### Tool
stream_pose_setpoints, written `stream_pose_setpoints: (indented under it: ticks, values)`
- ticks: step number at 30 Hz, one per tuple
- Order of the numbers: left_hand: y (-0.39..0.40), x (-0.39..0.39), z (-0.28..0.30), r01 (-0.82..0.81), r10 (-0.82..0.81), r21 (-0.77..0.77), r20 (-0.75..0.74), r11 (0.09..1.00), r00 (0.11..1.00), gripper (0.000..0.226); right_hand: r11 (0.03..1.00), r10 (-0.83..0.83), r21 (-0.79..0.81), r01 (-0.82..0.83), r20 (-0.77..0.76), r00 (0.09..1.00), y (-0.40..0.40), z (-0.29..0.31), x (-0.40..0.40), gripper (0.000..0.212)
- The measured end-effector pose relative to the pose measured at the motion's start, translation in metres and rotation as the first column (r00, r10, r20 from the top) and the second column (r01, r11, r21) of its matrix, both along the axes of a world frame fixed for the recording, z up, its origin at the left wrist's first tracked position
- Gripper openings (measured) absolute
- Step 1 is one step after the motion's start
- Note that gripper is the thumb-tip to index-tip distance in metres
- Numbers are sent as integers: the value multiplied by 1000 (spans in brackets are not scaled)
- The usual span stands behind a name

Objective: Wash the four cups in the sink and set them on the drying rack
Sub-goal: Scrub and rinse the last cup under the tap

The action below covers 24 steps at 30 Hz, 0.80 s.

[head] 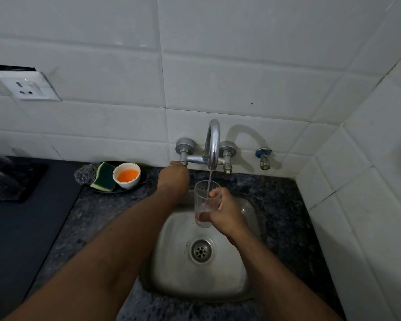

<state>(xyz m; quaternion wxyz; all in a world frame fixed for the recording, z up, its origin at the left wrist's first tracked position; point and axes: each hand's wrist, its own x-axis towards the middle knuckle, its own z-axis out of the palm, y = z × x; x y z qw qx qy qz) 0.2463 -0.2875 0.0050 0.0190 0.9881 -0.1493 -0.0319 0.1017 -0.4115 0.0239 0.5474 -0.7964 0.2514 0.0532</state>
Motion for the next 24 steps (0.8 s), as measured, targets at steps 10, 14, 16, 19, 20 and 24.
stream_pose_setpoints:
  ticks: [10, 14, 16, 19, 20, 24]
  values:
    - [3, 6, -6, 67, -69, 54, 37, 996, 997, 55, 1000, -19, 7, 19, -4, 1000, 11, 7, 3, 67]
    - [3, 6, -4, 88, -90, 64, 22, 994, 996, 55, 996, -85, -10, 85, 25, 996, 11, 8, 3, 65]
    - [4, 5, -4, 92, -93, 65, 15, 994, 996, 56, 998, -60, -18, 61, 19, 998, 13, 10, 5, 64]
    - [5, 5, -1, 86, -86, 44, -4, 995, 996, 56, 997, -76, -11, 76, 11, 997, 16, 8, 6, 61]
    - [5, 4, 0, 87, -86, 34, -13, 996, 996, 56, 994, -111, -12, 111, 28, 993, 17, 6, 6, 60]
    - [6, 6, -2, 106, -106, -32, -27, 994, 994, 65, 992, -124, -16, 125, 73, 990, 24, 8, 11, 63]
